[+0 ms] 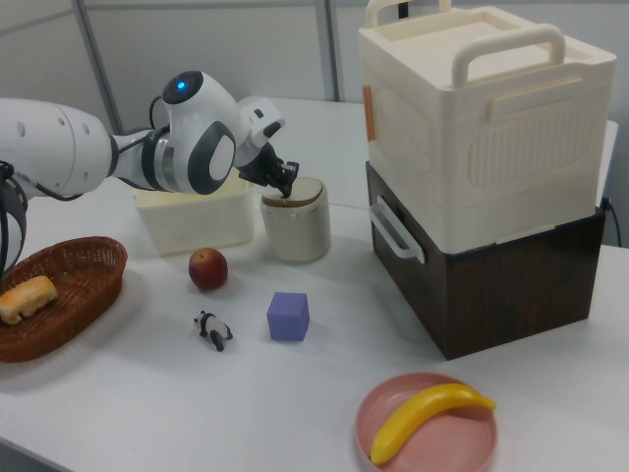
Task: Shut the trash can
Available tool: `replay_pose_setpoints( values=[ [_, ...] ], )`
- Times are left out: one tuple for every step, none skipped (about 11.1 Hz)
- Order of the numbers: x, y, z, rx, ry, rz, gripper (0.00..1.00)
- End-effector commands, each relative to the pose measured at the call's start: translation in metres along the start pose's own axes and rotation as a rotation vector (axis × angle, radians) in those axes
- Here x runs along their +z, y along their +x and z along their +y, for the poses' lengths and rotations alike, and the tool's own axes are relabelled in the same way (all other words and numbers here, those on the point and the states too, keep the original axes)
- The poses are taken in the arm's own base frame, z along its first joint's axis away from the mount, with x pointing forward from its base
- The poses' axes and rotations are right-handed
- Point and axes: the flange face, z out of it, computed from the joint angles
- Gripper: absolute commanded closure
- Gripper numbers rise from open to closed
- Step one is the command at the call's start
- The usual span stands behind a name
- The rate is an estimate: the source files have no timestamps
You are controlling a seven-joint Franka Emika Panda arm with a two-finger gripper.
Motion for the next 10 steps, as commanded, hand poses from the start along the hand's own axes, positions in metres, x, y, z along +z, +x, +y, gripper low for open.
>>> replay_pose_setpoints(
  values=[
    [0.001,-0.002,-0.002,-0.001,0.000,0.006,1.00],
    [0.003,-0.004,-0.003,-0.001,0.001,-0.001,1.00],
    [0.007,-0.010,-0.004,-0.006,0.001,-0.014,1.00],
    [0.011,-0.014,-0.006,-0.013,0.002,-0.026,1.00],
    [0.013,-0.017,-0.007,-0.015,0.003,-0.032,1.00],
    [0.016,-0.020,-0.008,-0.017,0.004,-0.039,1.00],
    [0.018,-0.023,-0.008,-0.019,0.005,-0.045,1.00],
    [0.019,-0.024,-0.010,-0.021,0.006,-0.048,1.00],
    [0.022,-0.027,-0.010,-0.023,0.008,-0.056,1.00],
    [0.027,-0.031,-0.011,-0.027,0.009,-0.066,1.00]
  ],
)
